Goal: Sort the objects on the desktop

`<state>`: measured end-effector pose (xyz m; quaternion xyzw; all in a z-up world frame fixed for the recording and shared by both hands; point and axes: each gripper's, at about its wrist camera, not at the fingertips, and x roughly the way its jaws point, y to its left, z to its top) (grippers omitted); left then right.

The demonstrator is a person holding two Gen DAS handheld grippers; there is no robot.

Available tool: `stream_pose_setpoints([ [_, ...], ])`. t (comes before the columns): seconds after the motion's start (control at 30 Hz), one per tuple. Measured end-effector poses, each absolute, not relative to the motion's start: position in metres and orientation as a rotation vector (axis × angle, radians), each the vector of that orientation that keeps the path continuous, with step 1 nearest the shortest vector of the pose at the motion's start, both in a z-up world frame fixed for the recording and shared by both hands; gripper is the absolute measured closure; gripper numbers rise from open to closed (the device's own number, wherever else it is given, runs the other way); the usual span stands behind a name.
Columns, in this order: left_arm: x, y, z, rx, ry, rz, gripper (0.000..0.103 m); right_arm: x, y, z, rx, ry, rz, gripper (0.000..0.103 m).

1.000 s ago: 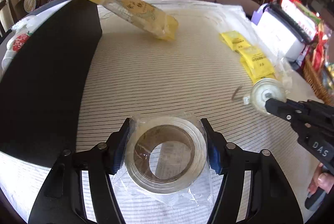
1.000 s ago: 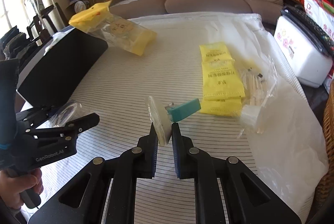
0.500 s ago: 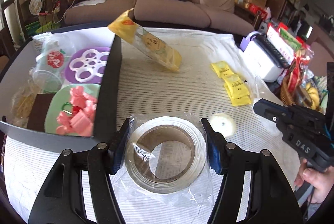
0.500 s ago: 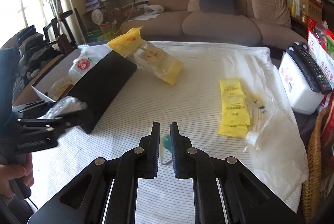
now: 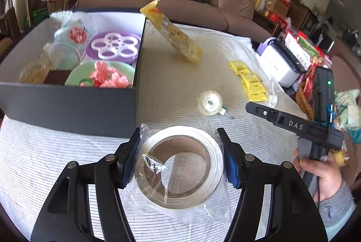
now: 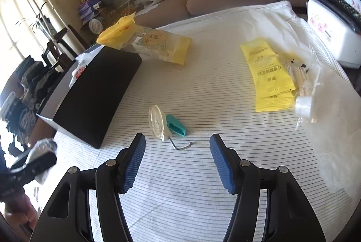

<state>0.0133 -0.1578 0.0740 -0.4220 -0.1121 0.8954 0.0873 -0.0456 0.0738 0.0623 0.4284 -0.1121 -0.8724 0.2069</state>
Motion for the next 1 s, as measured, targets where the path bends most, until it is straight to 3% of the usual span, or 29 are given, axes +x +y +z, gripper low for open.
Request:
stream_pose_setpoints([
  [0.1,0.009,-0.161,0.064,-1.292,-0.355,2.63,0.042,-0.047,0.064,0.06,1.147,-0.237,-2.454,0.017],
  [0.33,0.006,-0.181,0.071,-1.258,-0.393,2.643,0.042,-0.042,-0.001,0.057,0.959,0.495,-2.416,0.016],
  [0.43,0.0,-0.191,0.066,-1.281,-0.492,2.604,0.042,-0.047,-0.019,0.048,0.928,0.669,-2.363,0.016],
  [0.57,-0.006,-0.194,0.066,-1.274,-0.503,2.614,0.042,-0.059,-0.028,0.032,0.973,0.753,-2.32,0.017],
  [0.63,-0.008,-0.193,0.067,-1.269,-0.498,2.616,0.042,-0.063,-0.02,0.029,1.033,0.658,-2.315,0.017],
  [0.7,-0.009,-0.194,0.066,-1.269,-0.514,2.595,0.042,-0.066,-0.002,0.029,1.088,0.449,-2.313,0.018],
  [0.8,-0.01,-0.195,0.063,-1.282,-0.538,2.57,0.042,-0.068,0.025,0.03,1.131,0.166,-2.301,0.028],
  [0.9,-0.011,-0.196,0.062,-1.28,-0.571,2.554,0.042,-0.078,0.043,0.039,1.119,-0.065,-2.311,0.031],
  [1.0,-0.01,-0.194,0.064,-1.276,-0.559,2.565,0.042,-0.1,0.049,0.047,1.108,-0.21,-2.342,0.053],
])
